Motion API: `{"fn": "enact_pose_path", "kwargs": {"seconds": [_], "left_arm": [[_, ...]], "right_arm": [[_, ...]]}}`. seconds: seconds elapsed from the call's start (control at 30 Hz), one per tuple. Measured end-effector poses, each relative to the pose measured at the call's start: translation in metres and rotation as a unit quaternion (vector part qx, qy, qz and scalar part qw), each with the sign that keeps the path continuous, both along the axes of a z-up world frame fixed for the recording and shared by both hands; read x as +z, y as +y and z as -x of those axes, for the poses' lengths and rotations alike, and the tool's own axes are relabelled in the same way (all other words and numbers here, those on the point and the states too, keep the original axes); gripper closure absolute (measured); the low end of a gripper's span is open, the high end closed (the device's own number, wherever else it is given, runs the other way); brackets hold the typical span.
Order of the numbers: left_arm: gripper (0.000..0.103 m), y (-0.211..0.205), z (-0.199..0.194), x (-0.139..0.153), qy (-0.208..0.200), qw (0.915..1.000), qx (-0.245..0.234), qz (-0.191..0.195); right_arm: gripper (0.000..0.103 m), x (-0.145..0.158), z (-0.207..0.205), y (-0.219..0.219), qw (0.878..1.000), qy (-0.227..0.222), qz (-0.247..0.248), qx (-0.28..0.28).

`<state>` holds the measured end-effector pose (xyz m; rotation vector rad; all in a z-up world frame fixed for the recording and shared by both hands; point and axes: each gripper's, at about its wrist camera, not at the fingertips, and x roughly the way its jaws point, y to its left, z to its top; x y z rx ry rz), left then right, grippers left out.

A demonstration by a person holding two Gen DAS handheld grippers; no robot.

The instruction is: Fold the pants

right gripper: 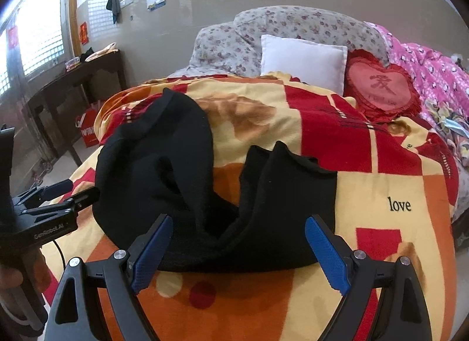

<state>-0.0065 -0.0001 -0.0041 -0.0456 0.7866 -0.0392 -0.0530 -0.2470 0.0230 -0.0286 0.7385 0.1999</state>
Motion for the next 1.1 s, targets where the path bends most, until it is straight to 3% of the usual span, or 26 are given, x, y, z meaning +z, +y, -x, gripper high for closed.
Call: {"fn": "enact_pose_path", "kwargs": {"seconds": [1.1], "left_arm": [[0.028,0.014,-0.011,-0.007,0.017,0.9997,0.016,0.006]], "right_arm": [[0.012,-0.014,-0.01,0.03,0.999,0.025,0.024,0.032]]}}
